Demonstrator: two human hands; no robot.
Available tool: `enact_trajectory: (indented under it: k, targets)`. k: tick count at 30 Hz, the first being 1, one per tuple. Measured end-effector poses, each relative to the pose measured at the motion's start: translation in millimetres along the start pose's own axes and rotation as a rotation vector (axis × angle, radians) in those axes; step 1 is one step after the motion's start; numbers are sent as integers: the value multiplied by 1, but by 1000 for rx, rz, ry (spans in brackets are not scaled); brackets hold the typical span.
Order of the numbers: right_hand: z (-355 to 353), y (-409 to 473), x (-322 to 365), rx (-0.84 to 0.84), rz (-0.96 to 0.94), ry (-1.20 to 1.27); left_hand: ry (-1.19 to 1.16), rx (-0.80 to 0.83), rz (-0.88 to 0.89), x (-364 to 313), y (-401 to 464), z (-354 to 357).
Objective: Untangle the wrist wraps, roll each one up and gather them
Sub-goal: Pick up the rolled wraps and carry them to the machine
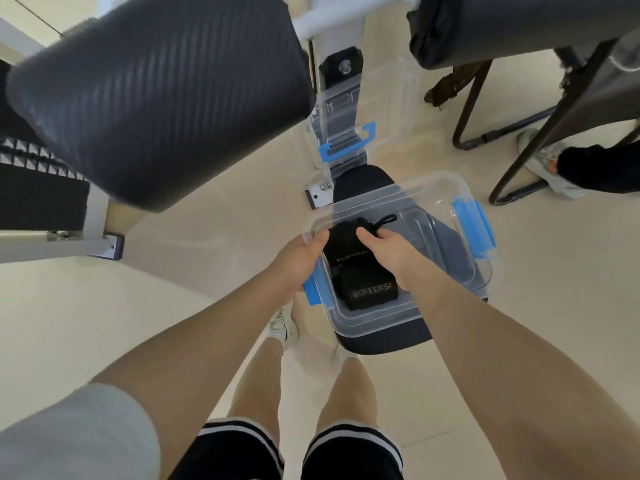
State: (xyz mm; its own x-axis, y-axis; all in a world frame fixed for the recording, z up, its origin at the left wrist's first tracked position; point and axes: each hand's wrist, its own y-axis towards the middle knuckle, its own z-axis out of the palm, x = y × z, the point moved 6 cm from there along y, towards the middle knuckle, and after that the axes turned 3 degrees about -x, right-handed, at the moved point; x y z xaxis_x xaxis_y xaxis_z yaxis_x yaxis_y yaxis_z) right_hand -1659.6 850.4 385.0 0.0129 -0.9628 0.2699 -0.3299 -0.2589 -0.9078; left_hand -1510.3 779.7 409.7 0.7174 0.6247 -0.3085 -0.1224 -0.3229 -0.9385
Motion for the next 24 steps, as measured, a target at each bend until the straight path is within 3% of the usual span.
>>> enact_trajectory:
  k: [3, 6, 8, 11, 13, 18, 24]
  targets:
    - [-8, -29, 6, -207, -190, -371, -4, 17, 57, -2, -13, -8]
    - [-9, -79, 34, -343, -457, -487, -121, -209, 128, 7, -41, -36]
    - [10, -112, 53, -233, -613, -508, -200, -270, 115, 32, -64, -59]
    - [60, -159, 78, -24, -804, -677, -272, -176, 77, 89, -104, -93]
    - [101, -187, 98, 79, -886, -800, -286, -196, 82, 127, -140, -124]
    - [236, -268, 152, 250, -1049, -955, -524, -513, 107, 236, -224, -233]
    - [426, -351, 172, 416, -1137, -1117, -786, -721, 97, 394, -287, -347]
